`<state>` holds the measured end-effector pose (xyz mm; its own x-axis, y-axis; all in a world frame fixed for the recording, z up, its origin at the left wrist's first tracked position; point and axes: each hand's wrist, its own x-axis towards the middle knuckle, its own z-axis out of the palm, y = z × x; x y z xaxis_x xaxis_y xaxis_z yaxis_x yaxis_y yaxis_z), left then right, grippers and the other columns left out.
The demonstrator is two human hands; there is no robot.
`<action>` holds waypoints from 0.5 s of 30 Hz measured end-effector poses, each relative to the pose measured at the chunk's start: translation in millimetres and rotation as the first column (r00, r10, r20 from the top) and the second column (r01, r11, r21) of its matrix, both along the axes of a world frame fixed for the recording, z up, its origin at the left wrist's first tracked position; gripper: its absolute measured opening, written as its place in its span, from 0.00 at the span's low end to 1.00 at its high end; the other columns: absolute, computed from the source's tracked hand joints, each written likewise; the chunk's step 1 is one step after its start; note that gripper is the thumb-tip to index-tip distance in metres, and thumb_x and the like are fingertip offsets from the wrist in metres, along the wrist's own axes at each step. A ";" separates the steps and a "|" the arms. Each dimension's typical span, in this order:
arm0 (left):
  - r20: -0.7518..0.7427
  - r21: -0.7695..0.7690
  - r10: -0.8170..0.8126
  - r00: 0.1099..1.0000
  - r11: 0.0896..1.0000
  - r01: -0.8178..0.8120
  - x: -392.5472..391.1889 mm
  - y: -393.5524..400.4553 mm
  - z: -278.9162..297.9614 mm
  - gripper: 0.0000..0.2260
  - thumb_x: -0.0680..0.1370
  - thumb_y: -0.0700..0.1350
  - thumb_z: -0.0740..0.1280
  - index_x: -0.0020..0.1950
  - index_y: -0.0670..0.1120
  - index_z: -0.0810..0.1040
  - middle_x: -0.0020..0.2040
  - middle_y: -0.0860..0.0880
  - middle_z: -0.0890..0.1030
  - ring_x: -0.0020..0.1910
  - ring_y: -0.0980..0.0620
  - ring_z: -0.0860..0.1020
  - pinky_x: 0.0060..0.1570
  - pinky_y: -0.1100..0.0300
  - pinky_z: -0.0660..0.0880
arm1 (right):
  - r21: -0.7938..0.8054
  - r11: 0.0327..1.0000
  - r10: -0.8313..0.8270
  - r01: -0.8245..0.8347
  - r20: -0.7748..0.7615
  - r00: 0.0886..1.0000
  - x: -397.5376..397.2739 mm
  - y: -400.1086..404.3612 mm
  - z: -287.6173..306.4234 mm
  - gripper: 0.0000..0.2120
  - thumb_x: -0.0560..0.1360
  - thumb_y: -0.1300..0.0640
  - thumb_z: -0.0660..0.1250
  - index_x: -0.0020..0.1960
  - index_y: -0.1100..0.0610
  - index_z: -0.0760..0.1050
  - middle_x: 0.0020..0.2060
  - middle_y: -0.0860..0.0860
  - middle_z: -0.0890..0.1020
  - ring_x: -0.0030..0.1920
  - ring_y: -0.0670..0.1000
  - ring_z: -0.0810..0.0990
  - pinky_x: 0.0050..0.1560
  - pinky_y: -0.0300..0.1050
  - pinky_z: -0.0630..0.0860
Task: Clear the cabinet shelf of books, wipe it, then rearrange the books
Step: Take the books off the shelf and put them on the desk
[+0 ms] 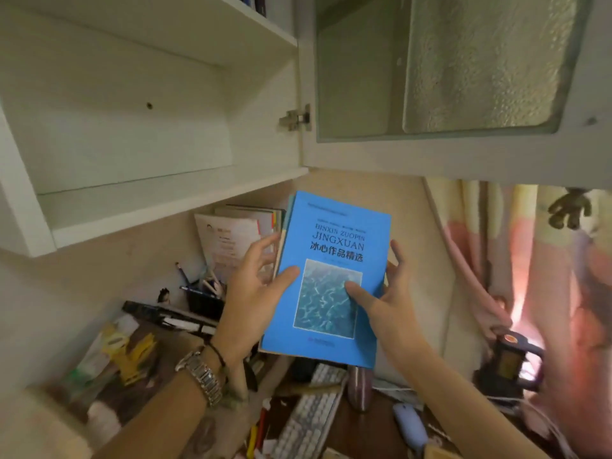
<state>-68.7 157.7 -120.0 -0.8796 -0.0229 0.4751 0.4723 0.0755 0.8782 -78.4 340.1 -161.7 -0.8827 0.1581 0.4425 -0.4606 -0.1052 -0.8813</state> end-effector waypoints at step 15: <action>0.440 0.014 -0.371 0.818 0.913 0.407 47.5 140.7 -168.1 0.19 0.77 0.39 0.67 0.63 0.58 0.70 0.56 0.55 0.79 0.47 0.62 0.81 0.40 0.66 0.78 | 0.154 0.938 -0.343 0.309 0.520 0.783 131.7 140.6 -138.4 0.36 0.73 0.68 0.70 0.72 0.43 0.59 0.58 0.41 0.76 0.56 0.49 0.79 0.50 0.45 0.79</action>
